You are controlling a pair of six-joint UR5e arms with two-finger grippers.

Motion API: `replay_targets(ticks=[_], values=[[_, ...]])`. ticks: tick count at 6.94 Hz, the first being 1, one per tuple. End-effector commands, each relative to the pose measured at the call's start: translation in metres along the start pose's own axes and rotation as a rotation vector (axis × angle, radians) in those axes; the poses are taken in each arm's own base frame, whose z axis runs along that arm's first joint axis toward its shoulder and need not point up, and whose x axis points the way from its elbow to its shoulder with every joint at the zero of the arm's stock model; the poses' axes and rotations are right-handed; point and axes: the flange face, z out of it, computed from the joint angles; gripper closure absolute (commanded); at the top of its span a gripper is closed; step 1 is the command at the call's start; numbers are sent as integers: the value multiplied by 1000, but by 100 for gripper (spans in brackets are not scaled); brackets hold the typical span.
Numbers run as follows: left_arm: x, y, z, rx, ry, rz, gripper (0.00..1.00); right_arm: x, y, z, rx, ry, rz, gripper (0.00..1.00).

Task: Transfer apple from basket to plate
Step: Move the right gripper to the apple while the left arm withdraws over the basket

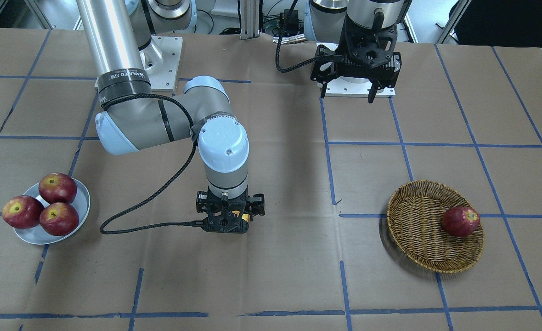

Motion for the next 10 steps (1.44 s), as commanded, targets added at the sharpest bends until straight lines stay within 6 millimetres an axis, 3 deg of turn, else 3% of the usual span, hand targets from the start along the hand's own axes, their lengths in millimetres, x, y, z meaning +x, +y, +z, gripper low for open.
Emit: replay_targets(ticks=[1, 4, 6, 7, 8, 9, 10], values=[[-1, -1, 1, -2, 0, -4, 0, 3, 14, 34, -22, -5, 1, 0], [0, -1, 0, 1, 2, -4, 0, -14, 25, 34, -32, -28, -11, 0], [-1, -2, -1, 5, 1, -7, 0, -10, 23, 37, -32, -15, 0, 22], [-2, -2, 0, 5, 1, -9, 0, -6, 20, 36, -31, -13, 6, 41], [-4, -2, 0, 5, 3, -15, 0, -6, 17, 30, -17, -14, 5, 52], [-6, -3, 1, 3, 3, -20, 0, -3, 13, 18, 2, -21, 11, 56], [-14, -4, 1, -2, 1, -33, 0, 3, 5, -7, 35, -35, 21, 56]])
